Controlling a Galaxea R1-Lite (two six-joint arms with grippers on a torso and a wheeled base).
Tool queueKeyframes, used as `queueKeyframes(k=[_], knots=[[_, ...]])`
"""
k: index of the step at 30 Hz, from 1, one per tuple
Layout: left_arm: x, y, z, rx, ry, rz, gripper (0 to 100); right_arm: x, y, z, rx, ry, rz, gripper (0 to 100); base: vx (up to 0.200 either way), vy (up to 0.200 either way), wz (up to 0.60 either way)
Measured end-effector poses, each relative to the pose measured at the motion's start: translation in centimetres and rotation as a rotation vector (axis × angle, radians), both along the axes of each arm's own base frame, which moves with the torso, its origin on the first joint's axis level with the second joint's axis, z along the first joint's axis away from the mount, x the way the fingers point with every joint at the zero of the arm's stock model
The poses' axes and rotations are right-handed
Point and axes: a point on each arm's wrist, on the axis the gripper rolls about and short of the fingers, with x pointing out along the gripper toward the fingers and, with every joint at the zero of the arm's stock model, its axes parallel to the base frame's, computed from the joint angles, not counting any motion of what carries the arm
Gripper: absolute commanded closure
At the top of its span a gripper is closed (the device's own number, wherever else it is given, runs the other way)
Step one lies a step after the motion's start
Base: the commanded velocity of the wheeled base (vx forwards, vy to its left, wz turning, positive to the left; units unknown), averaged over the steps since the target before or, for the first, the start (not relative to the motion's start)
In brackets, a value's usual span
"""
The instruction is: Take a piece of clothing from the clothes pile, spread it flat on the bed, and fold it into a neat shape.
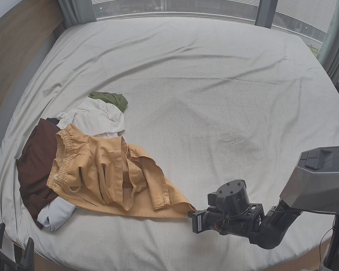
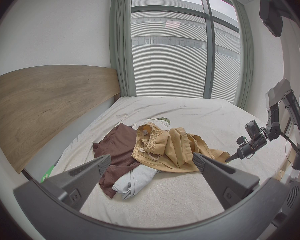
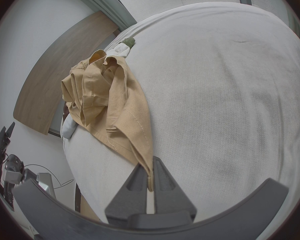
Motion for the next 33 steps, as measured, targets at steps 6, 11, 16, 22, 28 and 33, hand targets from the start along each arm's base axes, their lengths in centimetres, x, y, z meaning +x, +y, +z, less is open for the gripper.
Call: queueKeyframes(k=[6,11,16,22,28,33], knots=[[0.0,0.0,0.0,0.0,0.0,0.0,0,-0.6,-1.7,-0.5,-0.005,0.002,-0.025,100,0.0,0.0,0.0],[0.0,0.0,0.0,0.0,0.0,0.0,0,-0.6,-3.2,-0.6,-0.004,-0.003,-0.06,100,0.0,0.0,0.0],[0.0,0.0,0.0,0.0,0.0,0.0,0,-0.4,-5.0,-0.6,0.004,-0.029,-0.098,100,0.0,0.0,0.0],[0.0,0.0,0.0,0.001,0.0,0.0,0,-0.5,-7.0,-0.7,0.0,-0.037,-0.145,100,0.0,0.0,0.0],[0.0,0.0,0.0,0.001,0.0,0.0,0,-0.8,-8.5,-0.4,-0.002,-0.025,-0.174,100,0.0,0.0,0.0],[0.0,0.0,0.0,0.001,0.0,0.0,0,-1.1,-9.6,0.0,-0.005,-0.021,-0.196,100,0.0,0.0,0.0]])
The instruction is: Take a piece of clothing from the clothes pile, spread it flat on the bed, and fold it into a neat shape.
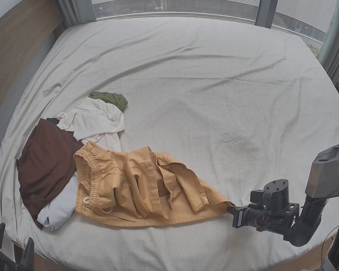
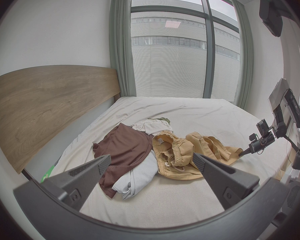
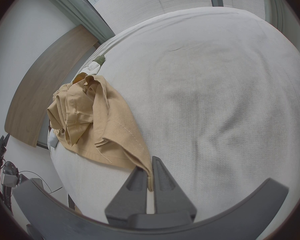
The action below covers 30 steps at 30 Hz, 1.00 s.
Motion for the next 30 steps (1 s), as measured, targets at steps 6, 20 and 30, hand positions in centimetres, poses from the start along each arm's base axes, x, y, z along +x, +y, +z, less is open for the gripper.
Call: queueKeyframes(k=[6,20,30], knots=[[0.0,0.0,0.0,0.0,0.0,0.0,0,-0.6,-1.7,0.2,-0.008,0.015,-0.022,100,0.0,0.0,0.0],[0.0,0.0,0.0,0.002,0.0,0.0,0,-2.1,-4.3,0.6,0.006,0.012,-0.069,100,0.0,0.0,0.0],[0.0,0.0,0.0,0.002,0.0,0.0,0,-3.1,-5.0,0.5,0.001,0.026,-0.084,100,0.0,0.0,0.0]])
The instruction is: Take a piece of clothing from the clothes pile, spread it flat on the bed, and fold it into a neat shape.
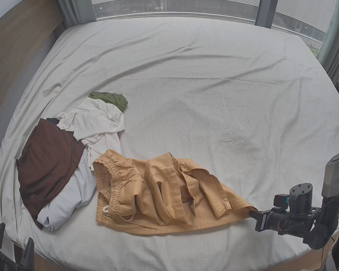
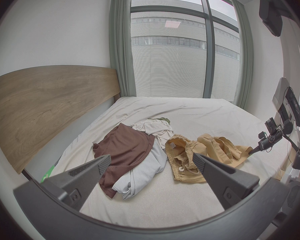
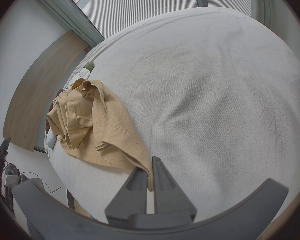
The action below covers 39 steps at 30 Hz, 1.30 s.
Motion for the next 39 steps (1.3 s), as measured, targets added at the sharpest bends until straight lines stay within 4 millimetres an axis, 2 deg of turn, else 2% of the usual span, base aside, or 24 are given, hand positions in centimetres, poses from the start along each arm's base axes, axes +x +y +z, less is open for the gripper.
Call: queueKeyframes(k=[11,34,35,39], knots=[[0.0,0.0,0.0,0.0,0.0,-0.001,0,0.1,-1.2,-0.2,-0.022,0.019,-0.048,100,0.0,0.0,0.0],[0.0,0.0,0.0,0.0,0.0,-0.001,0,0.0,-2.2,-0.8,-0.051,0.074,-0.082,100,0.0,0.0,0.0],[0.0,0.0,0.0,0.0,0.0,-0.001,0,0.0,-2.1,-0.8,-0.051,0.074,-0.081,0,0.0,0.0,0.0],[0.0,0.0,0.0,0.001,0.0,-0.007,0,0.0,-2.0,-0.8,-0.05,0.071,-0.079,0,0.0,0.0,0.0]])
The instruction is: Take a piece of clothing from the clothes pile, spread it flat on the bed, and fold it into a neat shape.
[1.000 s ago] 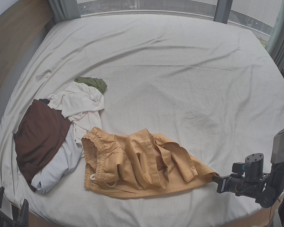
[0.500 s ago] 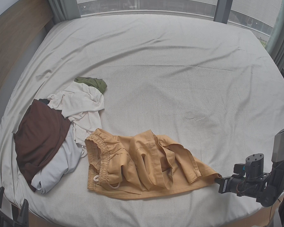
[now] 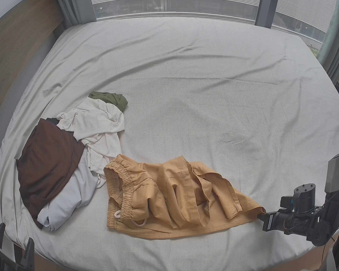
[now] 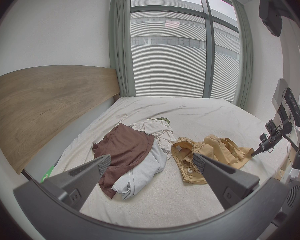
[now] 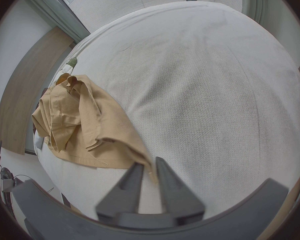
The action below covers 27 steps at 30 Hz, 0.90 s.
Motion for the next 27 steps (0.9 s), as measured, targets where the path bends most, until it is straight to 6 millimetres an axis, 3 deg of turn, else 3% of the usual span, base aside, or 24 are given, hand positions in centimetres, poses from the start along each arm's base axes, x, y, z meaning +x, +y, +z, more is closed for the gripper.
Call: queueKeyframes(k=[7,19,27], knots=[[0.0,0.0,0.0,0.0,0.0,-0.003,0,-0.1,0.4,0.9,0.016,-0.046,0.014,0,0.0,0.0,0.0],[0.0,0.0,0.0,0.008,0.0,-0.006,0,-1.3,0.7,6.5,0.103,-0.304,0.058,0,0.0,0.0,0.0],[0.0,0.0,0.0,0.015,0.001,-0.024,0,-2.6,2.2,8.6,0.175,-0.409,0.178,0,0.0,0.0,0.0]])
